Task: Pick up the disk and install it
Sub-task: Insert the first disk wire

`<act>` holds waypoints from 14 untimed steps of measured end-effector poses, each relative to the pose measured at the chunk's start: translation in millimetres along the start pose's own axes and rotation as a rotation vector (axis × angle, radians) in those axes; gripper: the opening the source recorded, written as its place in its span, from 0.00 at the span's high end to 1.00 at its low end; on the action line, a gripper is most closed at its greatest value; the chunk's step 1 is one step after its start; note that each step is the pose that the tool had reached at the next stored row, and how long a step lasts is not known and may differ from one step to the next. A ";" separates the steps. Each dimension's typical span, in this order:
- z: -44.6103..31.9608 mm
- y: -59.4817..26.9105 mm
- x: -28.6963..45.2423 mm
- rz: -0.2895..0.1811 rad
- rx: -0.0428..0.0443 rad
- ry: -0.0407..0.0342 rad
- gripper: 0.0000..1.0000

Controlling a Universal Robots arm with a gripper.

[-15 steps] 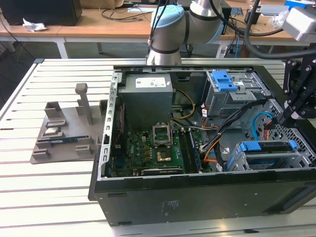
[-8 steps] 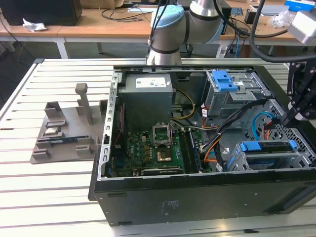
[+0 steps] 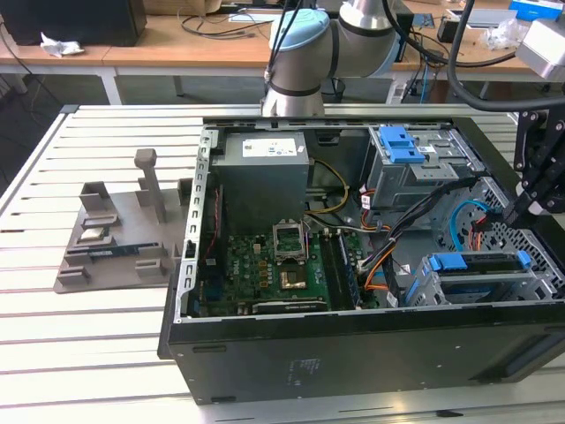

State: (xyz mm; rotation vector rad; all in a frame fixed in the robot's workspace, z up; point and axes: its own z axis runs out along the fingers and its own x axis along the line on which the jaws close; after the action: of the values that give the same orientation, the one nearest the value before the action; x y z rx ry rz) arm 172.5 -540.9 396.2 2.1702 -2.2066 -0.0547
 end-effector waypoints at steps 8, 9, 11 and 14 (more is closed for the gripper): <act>0.0 -0.1 0.0 0.000 0.0000 0.0000 0.76; 0.0 -0.1 0.0 0.000 0.0000 -0.0001 0.71; 0.0 -0.1 -0.2 0.000 0.0000 -0.0001 0.64; 1.6 -7.1 -12.8 0.000 -0.0018 0.0013 0.64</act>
State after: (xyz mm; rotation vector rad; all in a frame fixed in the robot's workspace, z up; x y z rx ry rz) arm 179.7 -528.2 394.1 2.1685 -2.2051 -0.0552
